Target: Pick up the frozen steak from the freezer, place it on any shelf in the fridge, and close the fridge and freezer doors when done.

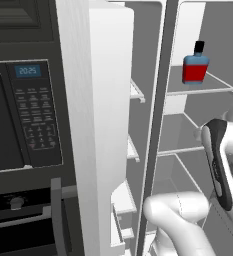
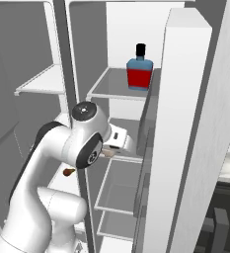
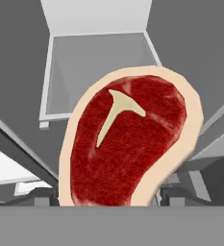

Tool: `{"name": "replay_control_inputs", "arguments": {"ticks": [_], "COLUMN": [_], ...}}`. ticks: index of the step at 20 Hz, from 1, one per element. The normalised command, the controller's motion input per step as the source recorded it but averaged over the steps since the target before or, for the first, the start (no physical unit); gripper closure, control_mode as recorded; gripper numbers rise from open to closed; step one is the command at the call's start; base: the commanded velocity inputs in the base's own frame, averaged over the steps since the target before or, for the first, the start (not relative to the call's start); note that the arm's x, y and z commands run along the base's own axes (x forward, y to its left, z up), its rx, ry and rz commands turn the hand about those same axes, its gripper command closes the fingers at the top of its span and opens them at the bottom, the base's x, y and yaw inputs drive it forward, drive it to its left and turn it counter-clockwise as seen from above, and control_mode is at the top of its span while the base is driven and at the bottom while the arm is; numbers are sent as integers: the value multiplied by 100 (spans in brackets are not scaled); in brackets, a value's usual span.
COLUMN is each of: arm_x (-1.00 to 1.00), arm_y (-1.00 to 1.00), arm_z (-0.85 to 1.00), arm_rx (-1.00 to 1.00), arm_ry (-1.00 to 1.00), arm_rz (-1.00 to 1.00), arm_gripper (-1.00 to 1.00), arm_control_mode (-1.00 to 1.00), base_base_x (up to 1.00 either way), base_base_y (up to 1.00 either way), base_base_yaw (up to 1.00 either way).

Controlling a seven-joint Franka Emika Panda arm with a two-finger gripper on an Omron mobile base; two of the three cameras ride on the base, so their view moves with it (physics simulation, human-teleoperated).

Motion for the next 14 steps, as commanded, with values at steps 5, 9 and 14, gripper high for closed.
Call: {"name": "replay_control_inputs", "arguments": {"ticks": [5, 9, 14], "arm_x": [68, 73, 63], "arm_y": [-14, -6, -10], "arm_z": [-47, -23, -1], "arm_rx": [6, 0, 0], "arm_ry": [0, 0, 0], "arm_rz": [0, 0, 0], "arm_gripper": [100, 100, 100], "arm_control_mode": [-100, -100, -100], "base_base_x": [0, 0, 0], "base_base_y": [0, 0, 0], "base_base_yaw": [0, 0, 0]}}
